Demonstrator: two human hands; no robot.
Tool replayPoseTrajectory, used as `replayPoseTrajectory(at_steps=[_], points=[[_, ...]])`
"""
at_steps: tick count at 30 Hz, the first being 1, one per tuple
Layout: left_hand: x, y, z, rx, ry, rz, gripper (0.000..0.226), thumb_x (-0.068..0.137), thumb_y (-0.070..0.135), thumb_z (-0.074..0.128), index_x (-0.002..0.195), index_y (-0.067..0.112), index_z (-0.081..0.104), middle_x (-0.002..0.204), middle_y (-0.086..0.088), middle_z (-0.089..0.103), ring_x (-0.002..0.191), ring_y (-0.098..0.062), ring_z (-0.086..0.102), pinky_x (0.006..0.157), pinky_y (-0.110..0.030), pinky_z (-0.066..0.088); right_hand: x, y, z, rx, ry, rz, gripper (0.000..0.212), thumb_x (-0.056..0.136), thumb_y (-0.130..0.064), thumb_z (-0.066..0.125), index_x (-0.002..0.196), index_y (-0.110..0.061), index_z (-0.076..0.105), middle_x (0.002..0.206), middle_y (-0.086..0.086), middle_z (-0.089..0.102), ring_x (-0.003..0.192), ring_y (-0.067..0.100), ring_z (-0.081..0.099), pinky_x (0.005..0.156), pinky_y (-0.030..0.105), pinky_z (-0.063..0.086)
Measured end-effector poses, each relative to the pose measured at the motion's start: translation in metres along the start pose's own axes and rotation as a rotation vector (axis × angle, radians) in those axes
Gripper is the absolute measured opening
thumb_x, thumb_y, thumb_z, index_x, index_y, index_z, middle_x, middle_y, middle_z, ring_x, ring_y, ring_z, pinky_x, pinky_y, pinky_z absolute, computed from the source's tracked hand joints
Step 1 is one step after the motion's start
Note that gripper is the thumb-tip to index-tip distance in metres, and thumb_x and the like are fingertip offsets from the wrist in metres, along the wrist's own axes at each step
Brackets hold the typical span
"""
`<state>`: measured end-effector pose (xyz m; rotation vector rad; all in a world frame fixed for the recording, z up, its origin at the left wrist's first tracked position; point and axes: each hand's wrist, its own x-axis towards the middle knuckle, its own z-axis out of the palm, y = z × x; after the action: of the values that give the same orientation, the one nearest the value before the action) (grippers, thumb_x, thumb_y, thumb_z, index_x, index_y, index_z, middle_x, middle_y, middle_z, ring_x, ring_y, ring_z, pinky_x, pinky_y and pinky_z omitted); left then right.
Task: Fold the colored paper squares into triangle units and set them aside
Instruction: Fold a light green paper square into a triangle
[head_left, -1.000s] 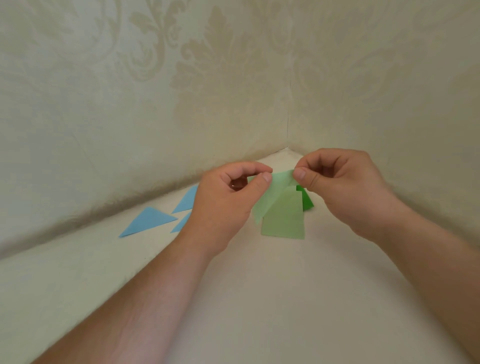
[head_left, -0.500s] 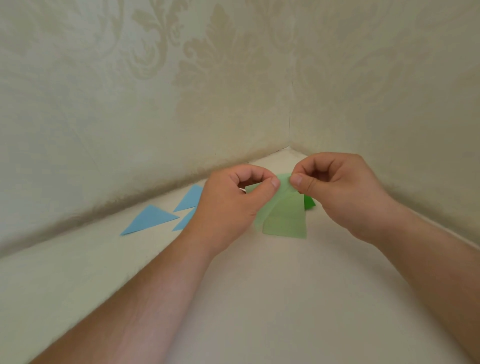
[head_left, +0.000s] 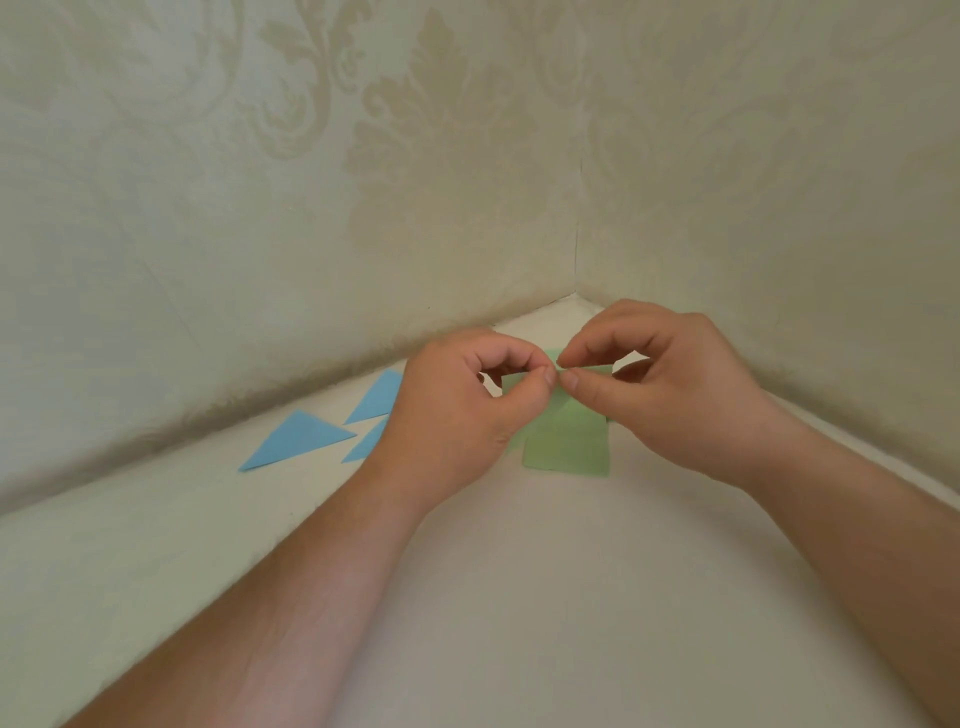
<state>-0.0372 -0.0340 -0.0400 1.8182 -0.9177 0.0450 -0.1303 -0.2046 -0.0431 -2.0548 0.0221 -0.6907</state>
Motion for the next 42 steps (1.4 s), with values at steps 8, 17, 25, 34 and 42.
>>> replayPoseTrajectory(at_steps=[8,17,25,34,42], points=[[-0.002,0.001,-0.001,0.123,0.021,0.154,0.019,0.084,0.014,0.077,0.074,0.03,0.072,0.076,0.017,0.064,0.081,-0.004,0.059,0.071,-0.008,0.037,0.001,-0.003,0.001,-0.001,-0.059,-0.029,0.024,0.087,-0.005,0.076,0.074,-0.025,0.071,0.082,-0.008,0.067,0.077,0.006,0.06,0.066,0.018,0.045],[-0.001,0.003,-0.004,0.094,0.046,0.087,0.021,0.085,0.015,0.077,0.073,0.03,0.071,0.075,0.017,0.063,0.079,0.0,0.056,0.07,-0.008,0.037,0.001,-0.006,-0.006,0.082,-0.031,0.077,0.015,0.09,-0.011,0.076,0.079,-0.02,0.072,0.079,-0.004,0.066,0.052,0.002,0.049,0.051,0.012,0.037],[0.0,0.002,-0.008,0.079,0.054,0.07,0.023,0.086,0.017,0.077,0.071,0.033,0.07,0.079,0.012,0.067,0.082,-0.002,0.057,0.073,-0.01,0.039,0.002,-0.004,-0.009,0.087,-0.014,0.105,0.014,0.091,-0.013,0.075,0.079,-0.02,0.072,0.086,0.006,0.069,0.057,0.014,0.053,0.051,0.015,0.041],[0.002,-0.002,-0.01,-0.007,0.058,-0.001,0.019,0.088,0.018,0.076,0.073,0.03,0.073,0.079,0.013,0.068,0.074,-0.007,0.054,0.062,-0.015,0.041,0.003,-0.003,-0.012,0.143,-0.014,0.107,0.015,0.09,-0.012,0.076,0.078,-0.021,0.075,0.08,-0.001,0.071,0.064,0.01,0.061,0.059,0.018,0.05],[0.005,-0.006,-0.015,-0.066,0.034,-0.054,0.01,0.089,0.025,0.08,0.08,0.028,0.079,0.067,0.022,0.065,0.06,0.003,0.051,0.062,-0.035,0.048,0.006,-0.002,-0.012,0.128,0.052,0.111,0.021,0.088,-0.007,0.076,0.072,-0.021,0.073,0.075,-0.006,0.072,0.073,0.007,0.062,0.068,0.02,0.048]])
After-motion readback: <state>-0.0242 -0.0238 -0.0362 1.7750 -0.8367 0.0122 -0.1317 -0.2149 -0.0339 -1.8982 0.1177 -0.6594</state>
